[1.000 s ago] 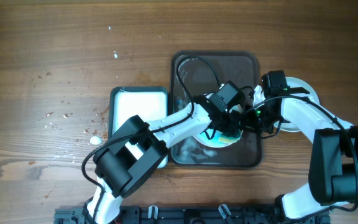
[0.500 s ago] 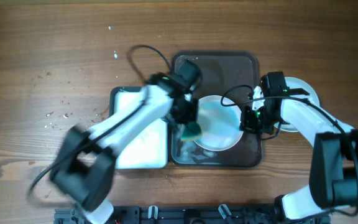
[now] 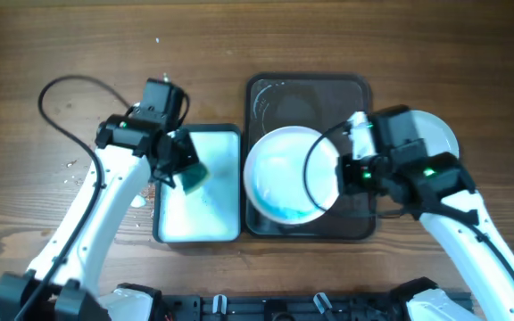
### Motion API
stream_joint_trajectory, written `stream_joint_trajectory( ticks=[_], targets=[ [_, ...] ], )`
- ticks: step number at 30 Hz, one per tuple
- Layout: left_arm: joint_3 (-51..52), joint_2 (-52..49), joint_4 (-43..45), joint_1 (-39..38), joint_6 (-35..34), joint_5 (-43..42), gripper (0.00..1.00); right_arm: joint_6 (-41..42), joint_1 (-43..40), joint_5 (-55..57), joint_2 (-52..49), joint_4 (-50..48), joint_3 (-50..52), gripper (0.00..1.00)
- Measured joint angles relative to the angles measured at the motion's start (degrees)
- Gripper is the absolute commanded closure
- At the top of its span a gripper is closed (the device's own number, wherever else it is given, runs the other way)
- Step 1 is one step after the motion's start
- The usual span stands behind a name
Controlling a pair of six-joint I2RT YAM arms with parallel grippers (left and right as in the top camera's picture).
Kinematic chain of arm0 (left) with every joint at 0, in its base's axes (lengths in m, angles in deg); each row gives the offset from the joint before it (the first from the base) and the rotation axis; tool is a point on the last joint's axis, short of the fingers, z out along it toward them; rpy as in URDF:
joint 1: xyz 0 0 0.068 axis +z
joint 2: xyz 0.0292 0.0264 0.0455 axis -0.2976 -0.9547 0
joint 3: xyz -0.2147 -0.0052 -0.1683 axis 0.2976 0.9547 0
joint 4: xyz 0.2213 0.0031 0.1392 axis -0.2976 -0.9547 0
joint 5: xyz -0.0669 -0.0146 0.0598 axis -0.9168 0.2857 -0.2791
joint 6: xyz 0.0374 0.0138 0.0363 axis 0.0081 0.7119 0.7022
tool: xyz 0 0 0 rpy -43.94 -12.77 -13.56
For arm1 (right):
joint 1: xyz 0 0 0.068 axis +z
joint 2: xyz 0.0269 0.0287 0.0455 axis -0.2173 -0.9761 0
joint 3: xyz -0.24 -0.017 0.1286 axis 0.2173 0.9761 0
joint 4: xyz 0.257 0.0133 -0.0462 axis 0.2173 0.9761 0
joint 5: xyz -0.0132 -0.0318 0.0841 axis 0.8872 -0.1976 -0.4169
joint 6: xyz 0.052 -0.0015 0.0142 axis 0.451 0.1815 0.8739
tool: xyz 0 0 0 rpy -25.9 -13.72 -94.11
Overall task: Clean dirty plates on tray and stack at the side
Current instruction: 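Put the sponge back in the basin with the left gripper, then lift the plate with the right gripper and tilt it over the basin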
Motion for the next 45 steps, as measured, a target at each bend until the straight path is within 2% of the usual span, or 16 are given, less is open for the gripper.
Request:
stream_joint_trajectory(
  ticks=[1, 2, 5, 7, 10, 15, 20, 28, 35, 45],
  targets=[
    [2.99, -0.15, 2.58, 1.05, 0.04, -0.74, 0.57, 0.28, 1.86, 1.42, -0.24, 0.31, -0.98, 0.96],
    [5.66, -0.22, 4.42, 1.38, 0.55, -2.19, 0.24, 0.79, 3.91, 3.30, -0.87, 0.61, -2.47, 0.96],
    [7.58, -0.28, 4.85, 1.20, 1.75, -5.68, 0.00, 1.38, 7.80, 7.15, -4.37, 0.87, -6.71, 0.96],
    [7.21, -0.15, 3.58, 1.40, 2.03, -6.93, 0.00, 1.55, 9.81, 9.18, -8.37, 1.46, -10.45, 0.96],
    [3.37, 1.49, -3.37, 3.43, 2.25, -8.00, 0.00, 1.55, 12.68, 12.20, -14.56, 1.60, -15.87, 0.96],
    [-9.53, 12.11, -11.56, 8.83, 1.53, -8.48, 0.00, 1.57, 21.70, 24.85, -20.74, -4.17, -20.68, 0.96],
    [-12.68, 24.81, -13.07, 12.92, 0.87, -8.55, 0.00, 0.24, 33.59, 42.69, -20.98, -10.19, -21.00, 0.96],
    [-12.70, 35.63, -13.25, 13.55, 0.66, -7.98, 0.00, -10.86, 46.69, 66.14, -20.98, -15.98, -21.14, 0.96],
    [-12.70, 36.13, -13.27, 13.55, 0.66, -7.98, 0.00, -16.52, 50.51, 73.07, -21.00, -17.38, -21.14, 0.96],
    [-12.70, 36.13, -13.27, 13.55, 0.46, -7.98, 0.00, -22.05, 51.82, 75.41, -21.00, -19.12, -21.18, 0.96]
  ],
)
